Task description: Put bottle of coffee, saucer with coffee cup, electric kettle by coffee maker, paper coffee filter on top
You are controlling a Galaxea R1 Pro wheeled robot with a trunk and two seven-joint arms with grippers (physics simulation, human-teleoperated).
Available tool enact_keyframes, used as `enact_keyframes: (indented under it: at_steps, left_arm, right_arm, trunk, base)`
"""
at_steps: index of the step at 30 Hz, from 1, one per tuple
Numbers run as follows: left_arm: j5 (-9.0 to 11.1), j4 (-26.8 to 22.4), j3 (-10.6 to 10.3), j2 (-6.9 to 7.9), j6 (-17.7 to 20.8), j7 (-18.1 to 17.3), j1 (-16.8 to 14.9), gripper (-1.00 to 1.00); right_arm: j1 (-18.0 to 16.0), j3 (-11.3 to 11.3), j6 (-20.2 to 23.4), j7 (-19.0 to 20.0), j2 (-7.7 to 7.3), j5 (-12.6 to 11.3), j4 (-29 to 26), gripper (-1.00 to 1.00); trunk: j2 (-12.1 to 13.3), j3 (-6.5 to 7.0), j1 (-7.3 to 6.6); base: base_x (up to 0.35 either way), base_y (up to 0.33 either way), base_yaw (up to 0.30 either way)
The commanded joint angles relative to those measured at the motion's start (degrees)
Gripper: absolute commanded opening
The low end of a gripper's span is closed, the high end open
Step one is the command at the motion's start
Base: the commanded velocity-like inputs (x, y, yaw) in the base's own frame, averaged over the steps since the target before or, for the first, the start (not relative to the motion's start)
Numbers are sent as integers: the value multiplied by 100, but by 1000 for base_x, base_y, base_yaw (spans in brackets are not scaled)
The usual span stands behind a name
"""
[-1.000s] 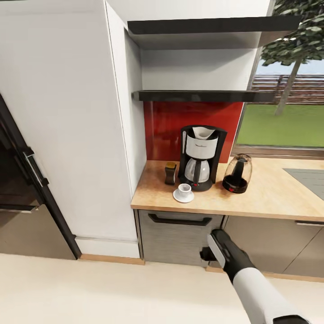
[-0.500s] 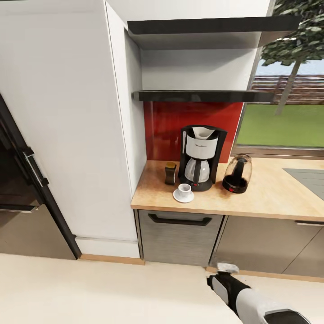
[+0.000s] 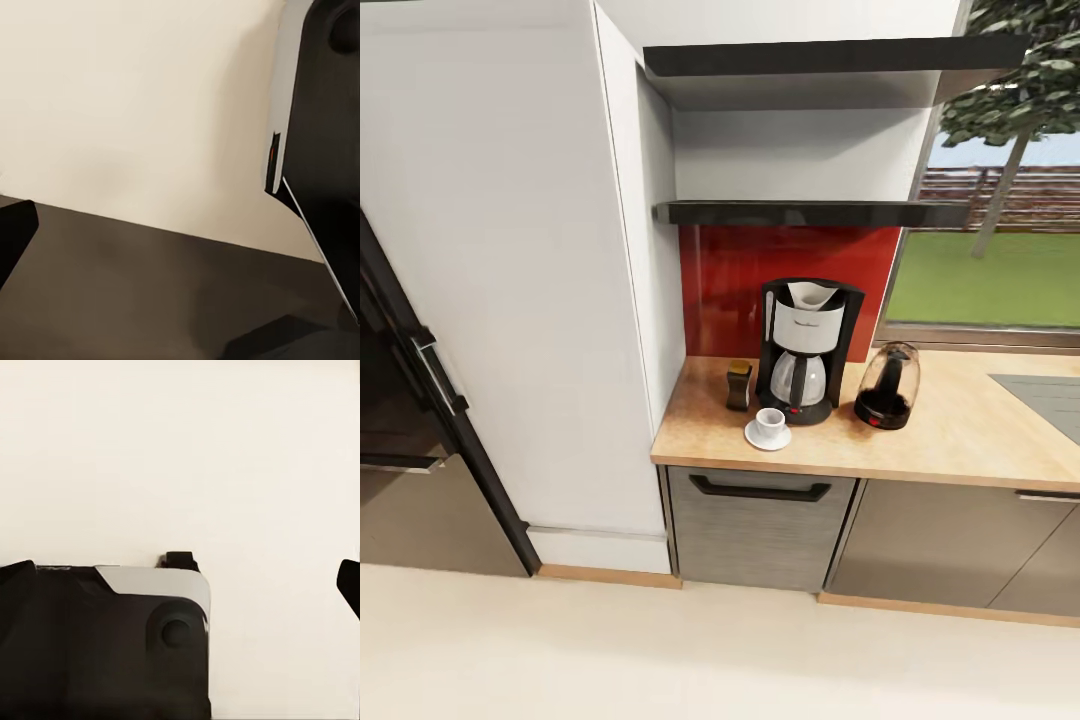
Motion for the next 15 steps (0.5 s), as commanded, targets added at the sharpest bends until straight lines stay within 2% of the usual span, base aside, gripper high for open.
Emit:
enact_keyframes:
  at_steps: [1,7,9,15]
  left_arm:
    - [-75,-22,31,-4,38,-4,4,100]
    - [-101,9,36,-17,45,-1,4,100]
    - [-102,13,41,-19,46,-1,4,100]
    - [-106,34,36,-14,41,15,4,100]
  right_arm:
    - [63,50,97,6,0,-32,6,100]
    - [188,27,1437,53,-3,-52,-3,100]
    - [203,20,1762,61,-1,-56,-4,100]
    - [232,15,2009,225,33,-62,-4,100]
  trunk:
    - [-11,-10,4]
    - [-11,-10,4]
    - [-11,-10,4]
    - [-11,-10,4]
  base:
    - [0,0,0]
    - [0,0,0]
    - [0,0,0]
    - [0,0,0]
